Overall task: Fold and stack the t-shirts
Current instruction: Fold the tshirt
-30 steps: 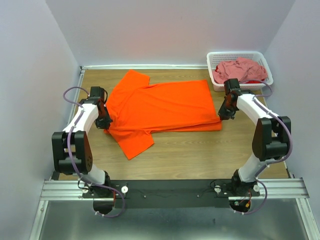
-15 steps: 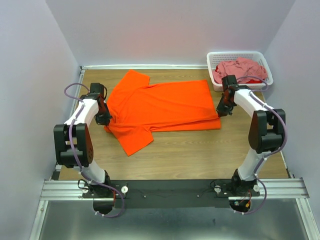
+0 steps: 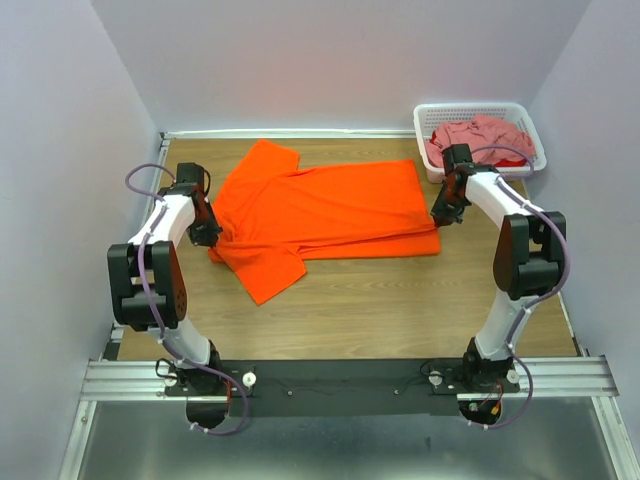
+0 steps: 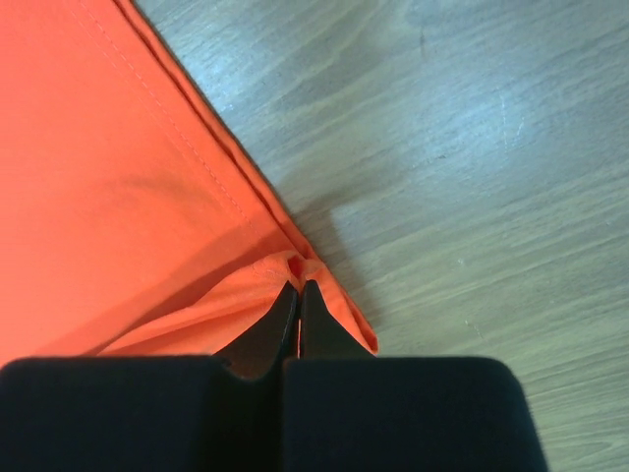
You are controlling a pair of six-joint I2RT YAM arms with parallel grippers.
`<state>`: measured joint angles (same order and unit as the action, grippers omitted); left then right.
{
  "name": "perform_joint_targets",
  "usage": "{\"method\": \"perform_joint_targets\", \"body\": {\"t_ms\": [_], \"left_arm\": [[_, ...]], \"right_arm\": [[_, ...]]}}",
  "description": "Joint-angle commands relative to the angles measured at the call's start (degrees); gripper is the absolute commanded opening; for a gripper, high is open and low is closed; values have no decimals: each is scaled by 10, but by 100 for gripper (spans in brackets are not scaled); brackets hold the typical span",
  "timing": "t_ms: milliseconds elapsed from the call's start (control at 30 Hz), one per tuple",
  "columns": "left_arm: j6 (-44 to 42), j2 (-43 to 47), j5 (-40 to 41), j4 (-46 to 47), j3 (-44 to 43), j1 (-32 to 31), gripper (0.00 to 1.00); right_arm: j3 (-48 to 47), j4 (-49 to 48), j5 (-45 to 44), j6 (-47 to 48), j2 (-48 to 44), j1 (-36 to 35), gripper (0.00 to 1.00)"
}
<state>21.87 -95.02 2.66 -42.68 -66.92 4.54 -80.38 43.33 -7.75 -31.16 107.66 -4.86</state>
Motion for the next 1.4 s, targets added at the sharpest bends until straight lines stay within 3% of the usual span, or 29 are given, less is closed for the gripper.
{"method": "perform_joint_targets", "body": {"t_ms": [0,333,467,533,633,667,767,833,933,1167,1367], "left_arm": [[-2,-15,-1,15,-24,9,0],[2,-46,-5,37,-30,11,0],[5,-52,0,44,-31,12,3],[6,-49,-3,49,-34,11,10],[12,-36,-5,50,-35,12,33],[14,-29,-4,51,-31,12,37],[31,24,12,59,-12,11,54],[38,49,26,63,13,12,65],[50,97,34,83,62,19,72],[73,168,2,151,172,35,73],[83,174,-14,189,217,36,72]], "right_arm": [[-21,2,-9,11,19,4,1],[-35,-20,2,14,51,5,4],[-42,-28,10,16,59,4,11],[-45,-30,25,21,61,4,16],[-48,-30,35,20,48,4,31],[-45,-31,35,20,40,5,41],[-29,-33,32,25,8,4,55],[-13,-37,33,24,-12,5,59],[45,-58,61,12,-57,13,64],[202,-168,171,-57,-166,43,75],[296,-267,233,-101,-199,81,75]]}}
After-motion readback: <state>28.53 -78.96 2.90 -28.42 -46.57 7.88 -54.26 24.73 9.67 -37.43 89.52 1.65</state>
